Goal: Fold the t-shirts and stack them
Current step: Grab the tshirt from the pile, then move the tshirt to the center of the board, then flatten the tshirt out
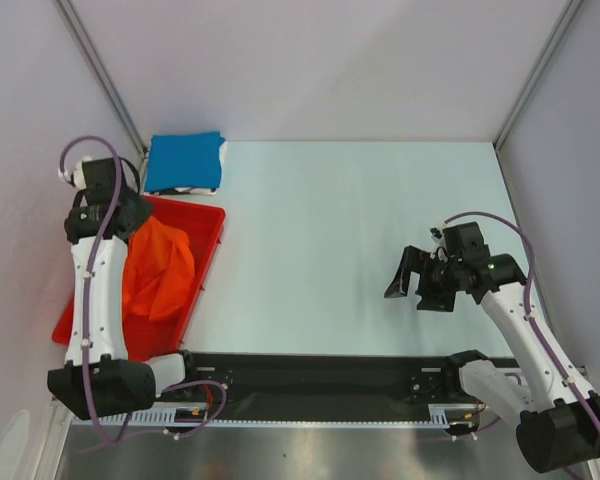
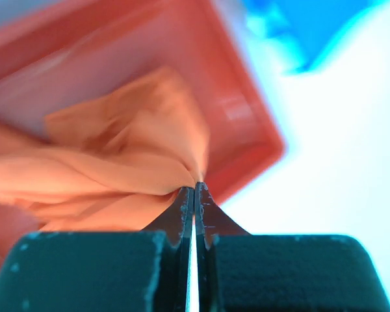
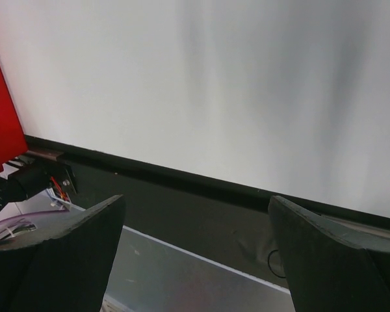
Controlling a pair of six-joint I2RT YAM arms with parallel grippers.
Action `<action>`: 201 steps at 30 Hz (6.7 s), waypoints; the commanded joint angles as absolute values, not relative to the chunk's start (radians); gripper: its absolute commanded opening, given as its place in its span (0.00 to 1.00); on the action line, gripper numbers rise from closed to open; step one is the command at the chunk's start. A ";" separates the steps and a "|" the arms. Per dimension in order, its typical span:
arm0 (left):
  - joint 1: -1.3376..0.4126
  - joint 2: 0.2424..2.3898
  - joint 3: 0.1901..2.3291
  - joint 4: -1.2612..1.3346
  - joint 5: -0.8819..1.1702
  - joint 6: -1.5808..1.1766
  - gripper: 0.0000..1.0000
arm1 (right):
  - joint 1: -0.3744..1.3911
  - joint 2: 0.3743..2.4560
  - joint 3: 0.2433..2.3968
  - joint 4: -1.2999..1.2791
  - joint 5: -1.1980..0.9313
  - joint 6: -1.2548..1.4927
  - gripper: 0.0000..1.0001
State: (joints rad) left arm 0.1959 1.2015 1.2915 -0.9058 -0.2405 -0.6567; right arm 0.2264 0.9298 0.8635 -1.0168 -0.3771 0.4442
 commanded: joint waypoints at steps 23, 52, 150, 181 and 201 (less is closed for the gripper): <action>-0.612 1.302 1.464 -0.825 -0.103 -0.647 0.68 | 0.247 0.881 0.928 -0.983 -0.308 0.557 1.00; -0.614 1.890 1.456 -0.673 0.113 -0.342 0.55 | 0.396 2.087 1.836 -0.885 0.172 0.305 0.85; -0.736 1.546 1.131 -0.694 -0.055 -0.474 0.71 | 0.265 1.217 0.918 -0.822 -0.235 0.606 0.73; -0.620 1.565 1.337 -0.643 -0.066 -0.364 0.00 | 0.334 1.325 1.041 -0.912 -0.082 0.522 0.00; -0.620 1.370 1.948 -0.818 -0.147 -0.307 0.00 | 0.337 1.212 1.738 -1.304 0.138 0.405 0.00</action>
State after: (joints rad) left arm -0.6289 1.4117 1.9079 -0.8066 -0.1032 -0.3386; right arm 0.3374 1.2324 1.6978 -1.2297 0.1230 0.4263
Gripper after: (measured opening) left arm 0.009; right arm 0.017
